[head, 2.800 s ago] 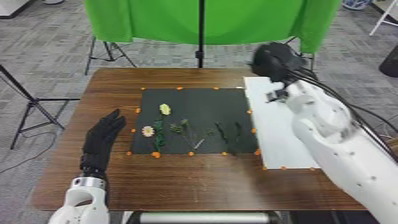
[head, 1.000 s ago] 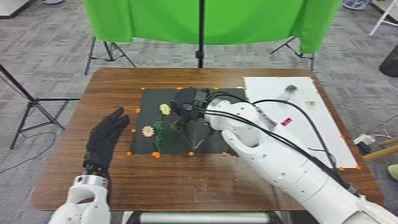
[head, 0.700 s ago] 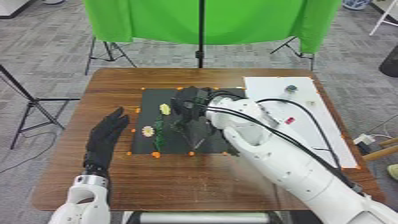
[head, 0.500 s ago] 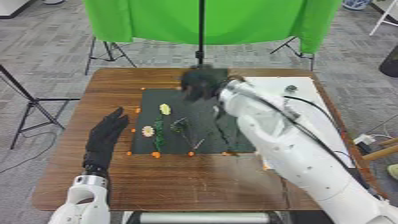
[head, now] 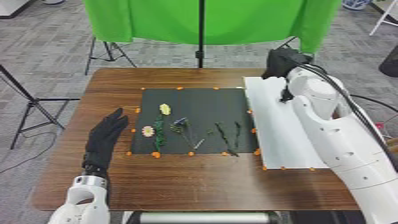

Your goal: Arrange flowers

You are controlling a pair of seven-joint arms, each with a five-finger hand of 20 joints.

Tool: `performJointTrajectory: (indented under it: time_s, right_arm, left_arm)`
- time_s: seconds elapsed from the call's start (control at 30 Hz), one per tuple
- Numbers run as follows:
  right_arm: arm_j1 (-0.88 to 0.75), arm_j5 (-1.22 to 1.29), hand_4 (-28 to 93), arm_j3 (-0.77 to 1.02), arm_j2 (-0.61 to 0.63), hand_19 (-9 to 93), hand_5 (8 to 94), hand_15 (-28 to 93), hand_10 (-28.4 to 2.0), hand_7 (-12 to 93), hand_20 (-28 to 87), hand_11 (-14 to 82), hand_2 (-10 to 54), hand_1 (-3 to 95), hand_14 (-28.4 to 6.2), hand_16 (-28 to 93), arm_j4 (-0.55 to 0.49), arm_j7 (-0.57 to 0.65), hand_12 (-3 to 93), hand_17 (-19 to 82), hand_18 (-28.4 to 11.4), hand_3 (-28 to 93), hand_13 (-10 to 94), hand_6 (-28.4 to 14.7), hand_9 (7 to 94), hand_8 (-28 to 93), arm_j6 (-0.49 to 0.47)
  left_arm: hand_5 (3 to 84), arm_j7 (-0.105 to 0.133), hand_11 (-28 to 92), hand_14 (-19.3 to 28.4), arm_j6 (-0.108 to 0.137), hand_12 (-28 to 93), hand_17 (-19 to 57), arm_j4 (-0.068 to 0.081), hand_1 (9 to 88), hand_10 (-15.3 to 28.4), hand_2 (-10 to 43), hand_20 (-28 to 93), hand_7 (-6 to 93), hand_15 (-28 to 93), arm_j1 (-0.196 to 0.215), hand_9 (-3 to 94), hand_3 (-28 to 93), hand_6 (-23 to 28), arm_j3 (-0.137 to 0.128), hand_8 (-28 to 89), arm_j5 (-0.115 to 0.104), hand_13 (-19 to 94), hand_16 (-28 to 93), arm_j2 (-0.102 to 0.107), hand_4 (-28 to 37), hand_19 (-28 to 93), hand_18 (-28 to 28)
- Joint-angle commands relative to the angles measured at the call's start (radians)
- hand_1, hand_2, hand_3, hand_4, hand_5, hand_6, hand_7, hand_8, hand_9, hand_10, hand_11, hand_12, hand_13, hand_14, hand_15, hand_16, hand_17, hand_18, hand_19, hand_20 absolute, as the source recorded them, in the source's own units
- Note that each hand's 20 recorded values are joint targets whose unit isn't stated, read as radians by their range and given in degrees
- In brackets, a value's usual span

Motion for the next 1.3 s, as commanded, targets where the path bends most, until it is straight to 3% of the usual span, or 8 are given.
performJointTrajectory:
  time_s: [0.03,0.3,0.6,0.67,0.73,0.87,1.1,1.3]
  right_arm:
    - [-0.082,-0.082,-16,0.058,0.009,93,65.5,61,-13.7,14,57,17.5,-9.5,35.7,-4.7,33,0.028,0.045,21.3,61,-13.1,64,87,2.4,78.3,-9,-0.123]
    - [-0.135,-0.03,-15,0.083,-0.001,93,64.0,61,-14.1,13,57,16.5,-9.5,33.4,-4.9,33,0.041,0.057,21.2,61,-13.3,64,86,2.7,76.8,-9,-0.109]
    - [-0.205,-0.063,-18,0.106,-0.04,93,62.1,61,-13.0,14,56,16.6,-9.5,43.9,-3.4,33,0.13,0.058,20.2,62,-11.9,64,88,2.9,78.2,-9,0.059]
    - [-0.219,-0.065,-18,0.116,-0.043,93,63.4,61,-12.6,15,56,16.7,-9.5,46.0,-3.1,33,0.147,0.061,20.1,62,-11.6,65,88,2.9,78.8,-9,0.118]
    - [-0.225,-0.046,-18,0.124,-0.044,93,72.2,60,-10.8,16,55,7.6,-9.5,58.3,-2.5,33,0.156,0.064,30.2,65,-10.7,56,91,1.2,85.7,4,0.154]
    - [-0.211,0.004,-18,0.117,-0.037,93,79.7,59,-9.9,18,55,5.2,-9.5,64.6,-2.1,34,0.167,0.08,33.3,67,-10.1,55,93,0.6,92.1,8,0.215]
    - [-0.19,0.121,-18,0.097,-0.006,93,81.0,59,-8.8,18,55,5.9,-9.5,66.7,-1.7,34,0.11,0.084,34.4,67,-9.8,54,93,-0.7,92.9,9,0.316]
    - [-0.167,0.354,-17,0.01,0.042,93,81.9,59,-8.9,18,55,8.2,-9.5,67.2,-1.5,35,-0.057,0.1,36.3,68,-9.6,54,94,-1.4,93.4,10,0.361]
  left_arm:
    - [41.6,-0.017,9,13.5,-0.009,13,3.9,0.001,20.4,11.3,-1.1,15,5.8,8,0.015,43.1,65,3.6,0.0,-5,0.007,31,1,-0.005,-24.4,1,9.6]
    - [41.6,-0.026,9,13.6,-0.015,13,3.9,0.001,20.3,11.3,-1.2,15,5.8,8,0.015,43.1,65,3.6,0.002,-5,0.008,31,1,-0.005,-24.5,1,9.6]
    - [41.6,-0.032,9,13.5,-0.023,13,3.9,0.002,20.3,11.3,-1.2,15,5.8,8,0.015,43.1,65,3.5,-0.001,-5,0.008,31,1,-0.005,-24.3,1,9.6]
    - [41.6,-0.033,9,13.6,-0.023,13,3.9,0.001,20.3,11.3,-1.2,15,5.9,8,0.016,43.1,65,3.5,-0.003,-5,0.007,31,1,-0.005,-24.3,1,9.5]
    - [41.5,-0.031,9,13.6,-0.019,13,3.9,-0.001,20.2,11.3,-1.3,15,5.9,8,0.021,43.2,65,3.5,-0.005,-5,0.004,31,1,-0.006,-24.3,1,9.6]
    - [41.6,-0.025,9,13.6,-0.016,13,3.9,-0.002,20.3,11.3,-1.2,15,5.7,8,0.022,43.2,65,3.6,-0.006,-5,0.002,31,1,-0.01,-24.4,1,9.5]
    - [41.6,-0.019,9,13.6,-0.013,13,4.0,-0.006,20.5,11.3,-1.1,15,5.6,8,0.029,43.2,65,3.8,-0.007,-5,0.002,31,1,-0.013,-24.3,1,9.5]
    - [41.7,-0.021,9,13.6,-0.011,13,4.0,-0.006,20.5,11.3,-1.2,15,5.6,8,0.03,43.1,65,3.7,-0.011,-5,0.001,31,1,-0.009,-24.2,1,9.5]
